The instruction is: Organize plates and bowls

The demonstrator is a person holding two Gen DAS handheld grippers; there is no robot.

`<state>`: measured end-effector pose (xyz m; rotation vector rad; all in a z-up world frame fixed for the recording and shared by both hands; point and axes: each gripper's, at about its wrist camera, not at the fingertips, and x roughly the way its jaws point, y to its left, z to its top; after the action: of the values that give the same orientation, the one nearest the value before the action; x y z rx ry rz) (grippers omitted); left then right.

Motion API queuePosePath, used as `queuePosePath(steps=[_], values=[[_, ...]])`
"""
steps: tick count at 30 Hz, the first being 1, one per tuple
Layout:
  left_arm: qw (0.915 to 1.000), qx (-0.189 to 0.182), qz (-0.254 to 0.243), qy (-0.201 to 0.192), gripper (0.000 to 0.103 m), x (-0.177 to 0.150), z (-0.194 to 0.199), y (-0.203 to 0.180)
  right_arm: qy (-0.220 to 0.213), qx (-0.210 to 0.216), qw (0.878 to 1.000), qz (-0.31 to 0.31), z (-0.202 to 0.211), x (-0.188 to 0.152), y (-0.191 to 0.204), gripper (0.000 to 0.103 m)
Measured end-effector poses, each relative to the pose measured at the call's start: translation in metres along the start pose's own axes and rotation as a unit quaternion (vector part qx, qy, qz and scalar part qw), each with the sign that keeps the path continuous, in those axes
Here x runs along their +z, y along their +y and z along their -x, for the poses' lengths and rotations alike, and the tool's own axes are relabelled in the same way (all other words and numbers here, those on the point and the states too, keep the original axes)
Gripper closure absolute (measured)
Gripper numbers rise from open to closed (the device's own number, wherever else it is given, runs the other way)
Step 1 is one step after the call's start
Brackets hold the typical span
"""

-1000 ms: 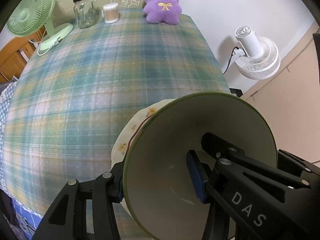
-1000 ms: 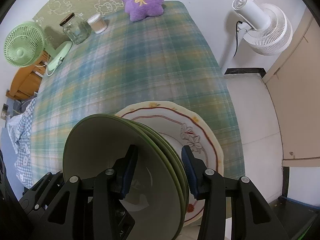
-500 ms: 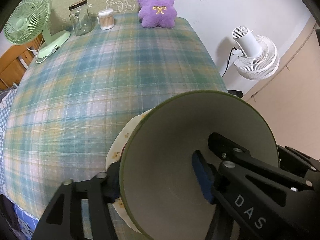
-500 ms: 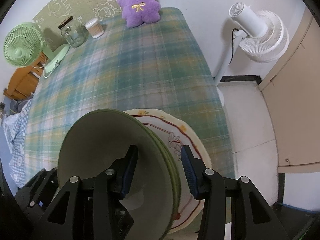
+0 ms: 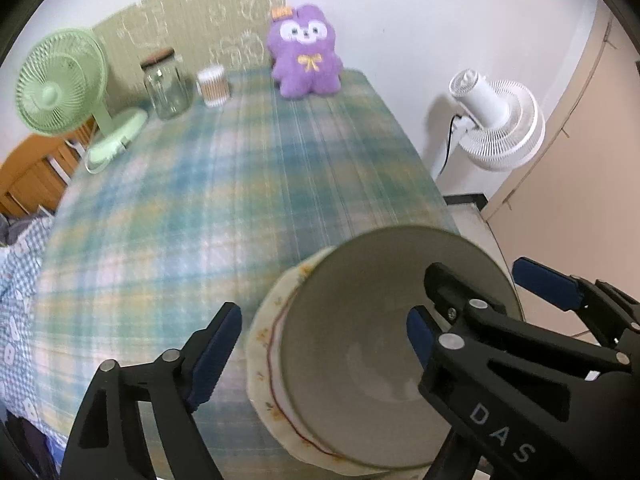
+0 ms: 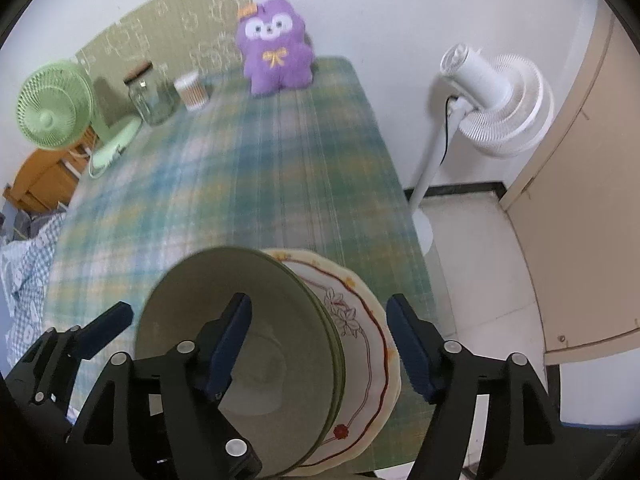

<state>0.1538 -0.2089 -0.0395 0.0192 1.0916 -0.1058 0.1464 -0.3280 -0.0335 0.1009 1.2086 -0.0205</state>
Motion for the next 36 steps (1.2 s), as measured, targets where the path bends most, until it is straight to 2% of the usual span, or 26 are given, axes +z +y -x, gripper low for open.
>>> queuePosePath(steps=[8, 19, 29, 36], values=[[0.9978, -0.002, -0.007, -0.065, 0.015, 0.0, 0.04, 0.028, -0.066, -0.029, 0.997, 0.001, 0.043, 0.0, 0.029, 0.029], [0.99, 0.01, -0.002, -0.141, 0.012, -0.018, 0.099, 0.127, -0.123, -0.049, 0.991, -0.016, 0.089, -0.016, 0.11, 0.029], [0.9804, 0.038, -0.015, -0.193, 0.0, -0.054, 0.131, 0.219, -0.164, -0.057, 0.984, -0.038, 0.104, -0.053, 0.184, 0.028], [0.9753, 0.046, -0.014, -0.216, 0.0, -0.084, 0.136, 0.252, -0.188, -0.043, 0.981, -0.022, 0.102, -0.089, 0.216, 0.026]])
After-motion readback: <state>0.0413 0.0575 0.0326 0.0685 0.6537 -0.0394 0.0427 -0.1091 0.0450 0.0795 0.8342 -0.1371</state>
